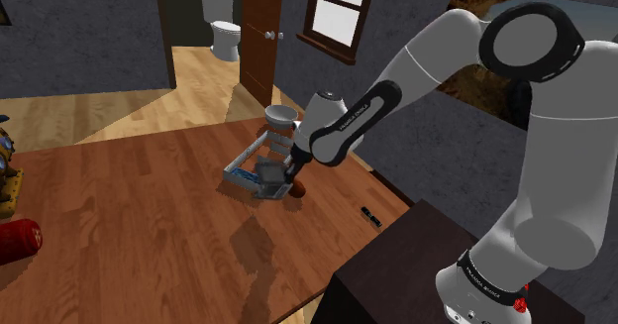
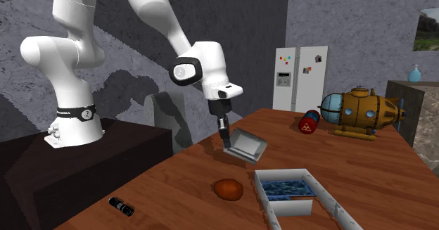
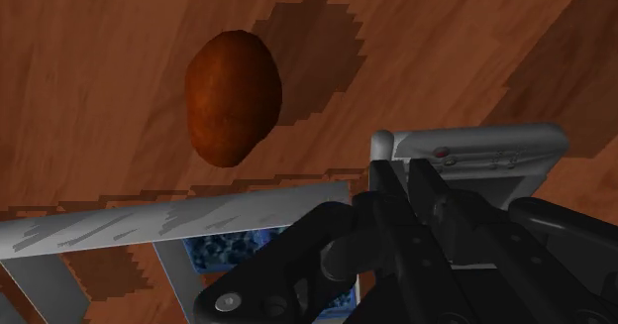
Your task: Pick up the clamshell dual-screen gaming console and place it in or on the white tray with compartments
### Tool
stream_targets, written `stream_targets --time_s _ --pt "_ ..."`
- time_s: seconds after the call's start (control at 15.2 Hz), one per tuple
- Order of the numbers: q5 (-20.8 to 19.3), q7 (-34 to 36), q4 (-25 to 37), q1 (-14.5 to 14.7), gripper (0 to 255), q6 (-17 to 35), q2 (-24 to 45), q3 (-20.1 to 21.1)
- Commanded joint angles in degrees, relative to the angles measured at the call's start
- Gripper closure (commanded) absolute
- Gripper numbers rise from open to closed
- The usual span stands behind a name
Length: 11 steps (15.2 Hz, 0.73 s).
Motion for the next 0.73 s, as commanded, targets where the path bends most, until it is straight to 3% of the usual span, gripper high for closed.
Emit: stream_targets --time_s 0.0,0.66 --pt "0.1 -2.1 4.3 -1.7 255 -1.9 2.6 0.0" --pt "0.4 -10.8 28.5 -7.7 255 -13.6 15.8 -0.4"
